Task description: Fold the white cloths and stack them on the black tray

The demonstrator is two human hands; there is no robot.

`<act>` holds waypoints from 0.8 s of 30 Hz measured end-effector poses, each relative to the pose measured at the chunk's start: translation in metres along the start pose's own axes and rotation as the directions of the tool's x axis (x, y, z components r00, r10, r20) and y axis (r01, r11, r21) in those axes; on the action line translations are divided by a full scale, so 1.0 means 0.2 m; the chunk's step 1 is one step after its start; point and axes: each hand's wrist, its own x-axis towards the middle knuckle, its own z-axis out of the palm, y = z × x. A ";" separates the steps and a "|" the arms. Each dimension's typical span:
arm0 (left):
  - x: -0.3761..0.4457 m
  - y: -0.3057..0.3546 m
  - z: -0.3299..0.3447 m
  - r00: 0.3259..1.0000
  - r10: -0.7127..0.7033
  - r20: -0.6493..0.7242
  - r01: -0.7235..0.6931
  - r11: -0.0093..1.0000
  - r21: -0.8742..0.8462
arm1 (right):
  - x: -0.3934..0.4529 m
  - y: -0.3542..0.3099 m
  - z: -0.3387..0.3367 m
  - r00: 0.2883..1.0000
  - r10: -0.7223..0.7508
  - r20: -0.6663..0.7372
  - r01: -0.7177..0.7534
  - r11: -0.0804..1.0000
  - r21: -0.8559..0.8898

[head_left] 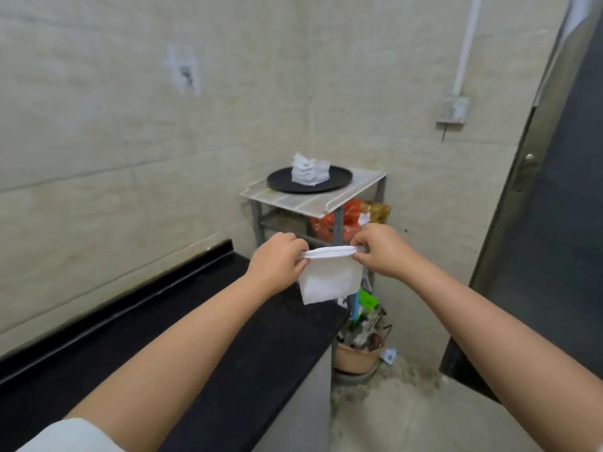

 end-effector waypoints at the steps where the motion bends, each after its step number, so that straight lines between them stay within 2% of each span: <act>1: 0.12 0.02 0.02 1.000 0.007 -0.001 -0.007 1.000 0.011 | 0.07 0.08 -0.02 1.000 0.008 -0.007 -0.008 1.000 -0.012; 9: 1.12 0.04 0.24 1.000 0.000 -0.025 -0.003 0.993 -0.122 | 0.73 0.66 -0.17 0.988 0.144 -0.047 -0.142 0.989 0.042; 13: 1.59 -0.04 0.26 0.999 -0.034 -0.025 0.032 0.996 -0.086 | 1.15 0.87 -0.26 0.990 0.119 -0.079 -0.115 0.992 0.060; 20: 2.20 -0.26 0.35 0.975 -0.216 -0.057 0.214 0.976 -0.045 | 1.89 1.16 -0.22 0.986 0.062 -0.153 -0.024 0.971 0.239; 24: 2.49 -0.40 0.43 0.899 -0.399 -0.178 0.389 0.917 -0.090 | 2.34 1.26 -0.15 0.982 -0.048 -0.181 0.105 0.943 0.317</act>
